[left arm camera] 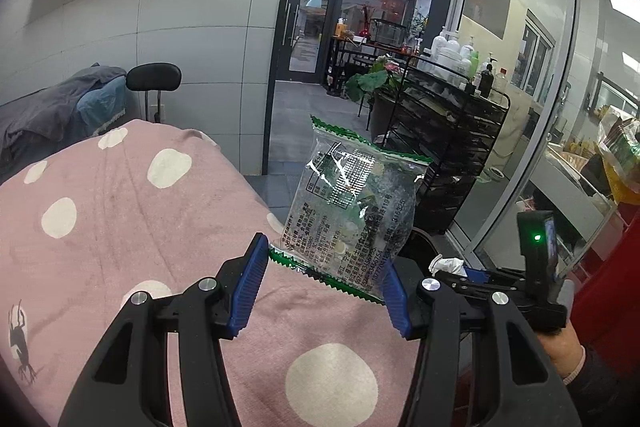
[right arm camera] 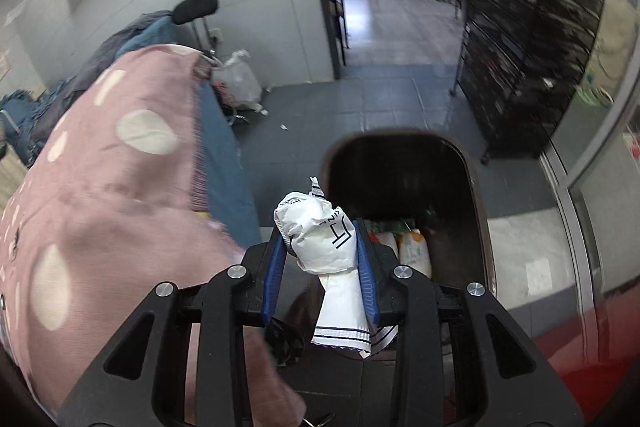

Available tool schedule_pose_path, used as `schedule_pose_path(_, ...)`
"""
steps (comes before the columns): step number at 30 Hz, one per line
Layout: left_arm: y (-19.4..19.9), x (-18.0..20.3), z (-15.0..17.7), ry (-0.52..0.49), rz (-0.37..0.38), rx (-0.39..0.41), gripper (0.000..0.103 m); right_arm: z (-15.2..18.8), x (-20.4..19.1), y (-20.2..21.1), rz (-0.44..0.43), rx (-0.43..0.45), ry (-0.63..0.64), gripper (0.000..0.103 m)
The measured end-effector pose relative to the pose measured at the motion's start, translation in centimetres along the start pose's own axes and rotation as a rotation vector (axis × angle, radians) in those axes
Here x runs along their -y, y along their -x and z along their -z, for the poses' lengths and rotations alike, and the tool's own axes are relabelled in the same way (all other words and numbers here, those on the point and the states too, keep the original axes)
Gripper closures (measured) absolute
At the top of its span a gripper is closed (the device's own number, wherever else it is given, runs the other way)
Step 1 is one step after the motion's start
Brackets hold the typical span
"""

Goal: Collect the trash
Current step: 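Carry the mask to the bin and release it with the right gripper, then carry the wrapper over the bin and release it with the left gripper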

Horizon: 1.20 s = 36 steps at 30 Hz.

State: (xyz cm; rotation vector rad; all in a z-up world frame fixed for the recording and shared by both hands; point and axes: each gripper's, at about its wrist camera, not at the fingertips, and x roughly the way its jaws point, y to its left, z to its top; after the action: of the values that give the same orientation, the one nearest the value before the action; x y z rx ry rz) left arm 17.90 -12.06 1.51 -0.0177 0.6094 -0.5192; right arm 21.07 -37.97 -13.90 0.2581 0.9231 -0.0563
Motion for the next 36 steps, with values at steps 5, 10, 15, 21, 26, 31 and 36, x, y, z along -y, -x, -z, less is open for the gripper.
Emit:
schedule_pose_path(5,-0.6,1.7,0.2,-0.027,0.019,-0.013,0.05,1.2,3.4,-3.9,0.057,-0.069,-0.057,0.07)
schedule_pose_path(10,-1.0,2.6,0.4,-0.038,0.034,-0.024,0.05,2.0,5.7,-7.8,0.089,-0.129,-0.103,0.069)
schedule_pose_path(15,-1.4,3.3,0.5,-0.047,0.043,-0.031,0.05,2.7,7.4,-10.9,0.095,-0.197,-0.159,0.068)
schedule_pose_path(21,-2.2,4.0,0.6,-0.052,0.059,-0.048,0.05,3.7,8.0,-11.1,0.112,-0.182,-0.2,0.039)
schedule_pose_path(26,-3.2,4.9,0.6,-0.06,0.085,-0.067,0.05,4.0,7.6,-9.5,0.109,-0.156,-0.188,0.033)
schedule_pose_path(31,-4.6,6.6,0.7,-0.085,0.125,-0.097,0.05,4.7,6.8,-6.9,0.103,-0.115,-0.177,0.027)
schedule_pose_path(36,-6.8,8.2,1.0,-0.1,0.182,-0.157,0.05,5.5,6.5,-4.3,0.128,-0.075,-0.152,0.024)
